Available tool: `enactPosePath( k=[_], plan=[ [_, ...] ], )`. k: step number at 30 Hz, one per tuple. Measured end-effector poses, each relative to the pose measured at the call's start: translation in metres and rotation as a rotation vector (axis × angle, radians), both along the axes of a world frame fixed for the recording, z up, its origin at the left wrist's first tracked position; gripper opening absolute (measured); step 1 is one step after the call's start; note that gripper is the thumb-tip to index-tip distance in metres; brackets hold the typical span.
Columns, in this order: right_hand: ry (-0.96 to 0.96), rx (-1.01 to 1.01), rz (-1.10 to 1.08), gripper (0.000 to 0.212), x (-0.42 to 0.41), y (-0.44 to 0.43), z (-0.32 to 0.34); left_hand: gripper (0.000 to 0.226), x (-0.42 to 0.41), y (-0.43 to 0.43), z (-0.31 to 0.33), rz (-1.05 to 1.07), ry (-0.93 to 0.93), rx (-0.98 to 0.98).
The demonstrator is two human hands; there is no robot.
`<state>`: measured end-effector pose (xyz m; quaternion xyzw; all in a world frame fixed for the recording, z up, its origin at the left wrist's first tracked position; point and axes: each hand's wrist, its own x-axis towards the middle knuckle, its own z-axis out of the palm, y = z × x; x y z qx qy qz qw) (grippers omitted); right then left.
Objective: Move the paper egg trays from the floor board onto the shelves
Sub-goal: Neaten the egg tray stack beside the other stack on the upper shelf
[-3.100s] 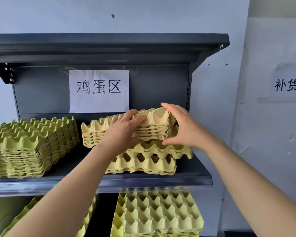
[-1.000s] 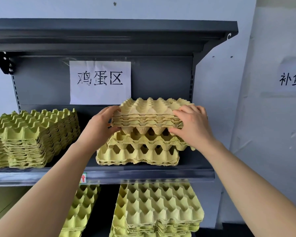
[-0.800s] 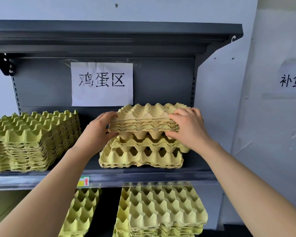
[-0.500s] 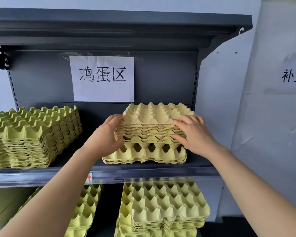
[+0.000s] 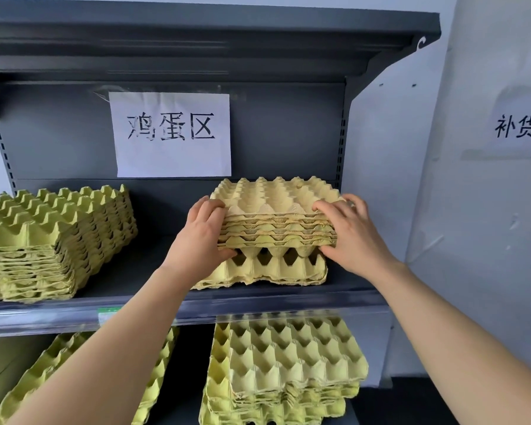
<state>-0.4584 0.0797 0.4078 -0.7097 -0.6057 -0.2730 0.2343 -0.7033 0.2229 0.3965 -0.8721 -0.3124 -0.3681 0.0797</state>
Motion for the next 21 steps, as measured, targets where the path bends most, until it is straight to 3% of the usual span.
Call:
enactPosePath(
  k=[6, 13, 21],
  plan=[
    [-0.030, 0.090, 0.054, 0.066, -0.018, 0.005, 0.005, 0.077, -0.026, -0.001, 0.010, 0.021, -0.067, 0.063],
    [0.002, 0.056, 0.077, 0.066, -0.031, 0.027, -0.013, 0.076, -0.038, 0.011, -0.005, 0.060, -0.023, 0.004],
    [-0.019, 0.025, 0.071, 0.072, -0.028, 0.028, -0.013, 0.081, -0.035, 0.015, -0.009, 0.116, 0.018, 0.071]
  ],
)
